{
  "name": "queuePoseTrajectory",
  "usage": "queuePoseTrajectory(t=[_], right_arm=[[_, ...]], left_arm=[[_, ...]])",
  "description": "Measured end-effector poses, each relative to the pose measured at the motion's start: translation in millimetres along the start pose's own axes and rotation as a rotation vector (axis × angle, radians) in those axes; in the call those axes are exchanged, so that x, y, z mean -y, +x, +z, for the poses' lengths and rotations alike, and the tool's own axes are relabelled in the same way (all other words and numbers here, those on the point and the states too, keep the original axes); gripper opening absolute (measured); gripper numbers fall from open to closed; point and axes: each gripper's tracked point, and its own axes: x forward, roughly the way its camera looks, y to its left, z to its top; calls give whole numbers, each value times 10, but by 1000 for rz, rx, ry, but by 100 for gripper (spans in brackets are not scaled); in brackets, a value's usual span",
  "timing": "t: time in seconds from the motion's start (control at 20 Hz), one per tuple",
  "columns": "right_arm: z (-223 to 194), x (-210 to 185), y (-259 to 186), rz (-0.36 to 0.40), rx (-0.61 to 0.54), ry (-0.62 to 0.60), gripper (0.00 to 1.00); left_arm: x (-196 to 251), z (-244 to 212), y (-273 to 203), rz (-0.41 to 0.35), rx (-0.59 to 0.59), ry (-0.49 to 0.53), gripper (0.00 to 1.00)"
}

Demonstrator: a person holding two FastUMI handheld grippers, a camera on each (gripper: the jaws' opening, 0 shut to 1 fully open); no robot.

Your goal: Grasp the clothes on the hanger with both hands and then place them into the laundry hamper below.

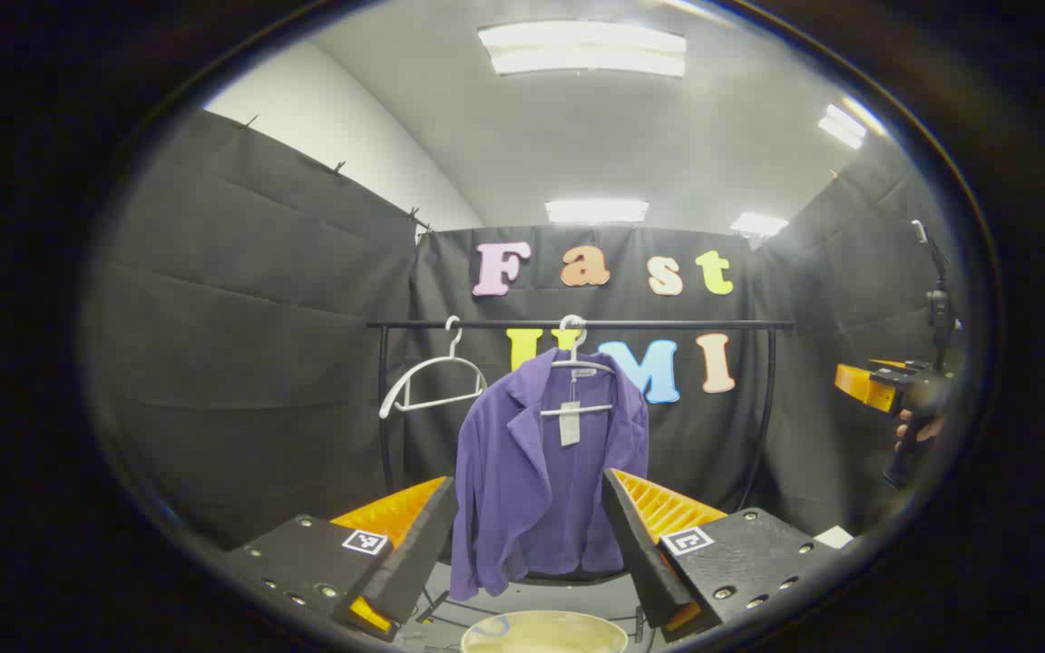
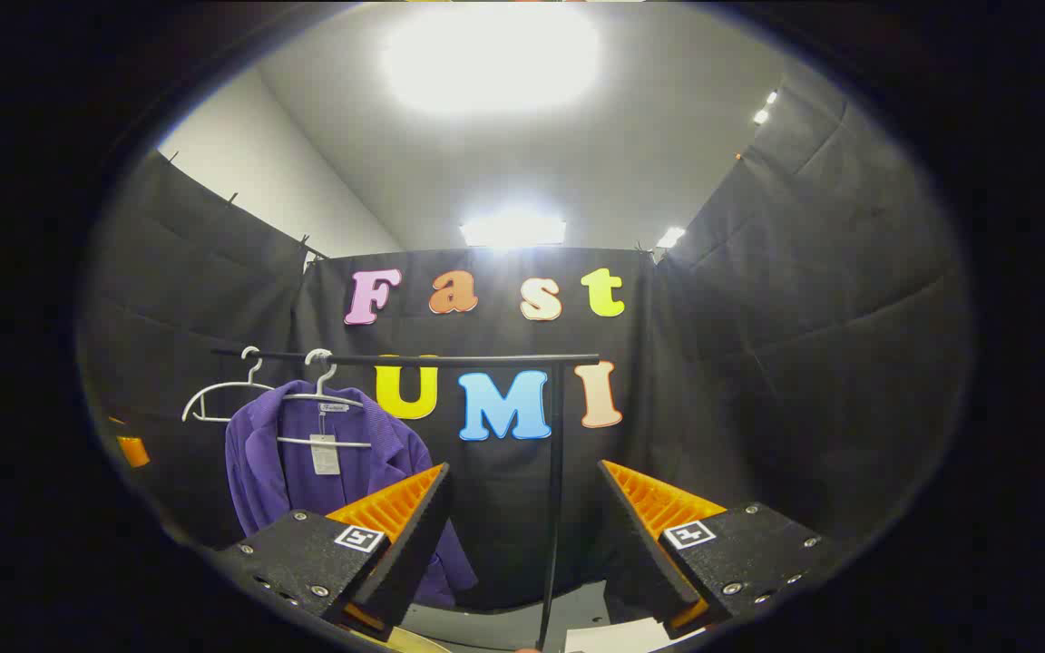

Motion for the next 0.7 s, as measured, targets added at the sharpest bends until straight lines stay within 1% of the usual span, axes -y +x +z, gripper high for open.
queuePoseTrajectory(t=[0.15,0.2,0.25,0.4,0.5,0.55,0.6,0.7], right_arm=[[-84,-96,-5,13,-23,-4,95],[-105,-123,-7,17,-32,-8,95],[-122,-138,-10,19,-38,-13,95],[-151,-216,-10,19,-52,-23,94],[-183,-330,24,28,-60,-20,95],[-215,-414,39,39,-68,-29,95],[-234,-473,59,46,-78,-42,95],[-228,-631,127,63,-82,-69,96]], left_arm=[[-58,-159,-46,0,-24,-31,93],[-98,-194,-64,2,-28,-35,95],[-152,-232,-94,7,-32,-38,95],[-278,-347,-175,6,-42,-57,92],[-323,-419,-241,-6,-42,-64,93],[-360,-495,-262,-4,-51,-60,90],[-409,-566,-267,6,-67,-56,95],[-426,-714,-254,5,-95,-66,92]])
